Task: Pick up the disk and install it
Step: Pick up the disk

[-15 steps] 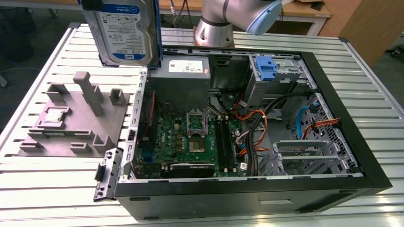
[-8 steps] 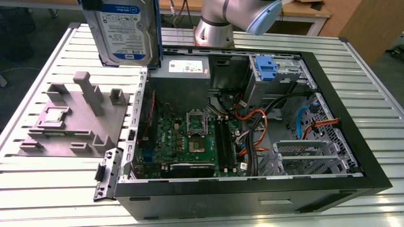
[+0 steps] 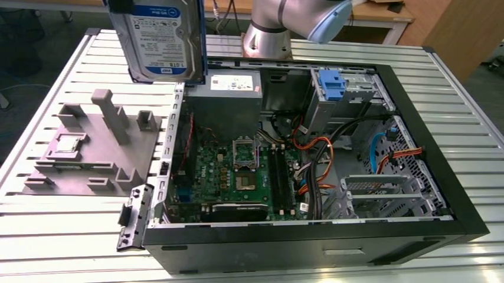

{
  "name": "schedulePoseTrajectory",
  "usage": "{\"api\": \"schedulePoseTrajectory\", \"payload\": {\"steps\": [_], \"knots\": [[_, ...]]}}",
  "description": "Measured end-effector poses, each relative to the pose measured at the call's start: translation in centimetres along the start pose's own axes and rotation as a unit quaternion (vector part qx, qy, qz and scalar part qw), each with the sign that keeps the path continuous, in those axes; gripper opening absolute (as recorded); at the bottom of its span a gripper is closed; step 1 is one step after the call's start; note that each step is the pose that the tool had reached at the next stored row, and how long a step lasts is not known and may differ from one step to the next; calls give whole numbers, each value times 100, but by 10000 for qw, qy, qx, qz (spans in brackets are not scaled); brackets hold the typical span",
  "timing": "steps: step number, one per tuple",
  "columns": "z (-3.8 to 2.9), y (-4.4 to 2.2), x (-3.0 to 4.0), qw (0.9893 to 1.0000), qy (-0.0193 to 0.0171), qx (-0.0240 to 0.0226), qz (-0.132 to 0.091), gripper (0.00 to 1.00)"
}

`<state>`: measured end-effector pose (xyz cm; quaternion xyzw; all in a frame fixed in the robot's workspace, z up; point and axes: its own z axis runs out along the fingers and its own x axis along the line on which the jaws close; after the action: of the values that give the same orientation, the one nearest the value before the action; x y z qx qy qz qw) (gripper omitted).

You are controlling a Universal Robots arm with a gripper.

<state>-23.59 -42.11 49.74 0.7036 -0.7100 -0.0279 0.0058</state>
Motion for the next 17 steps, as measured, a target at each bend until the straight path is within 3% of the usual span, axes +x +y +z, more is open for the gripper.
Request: {"api": "schedulePoseTrajectory", "payload": {"steps": [9,14,17], "knots": [[-2,-55,5,10000,0,0,0,37],[7,-72,47,10000,-1,0,1,37],[6,-138,56,10000,0,0,1,37]]}}
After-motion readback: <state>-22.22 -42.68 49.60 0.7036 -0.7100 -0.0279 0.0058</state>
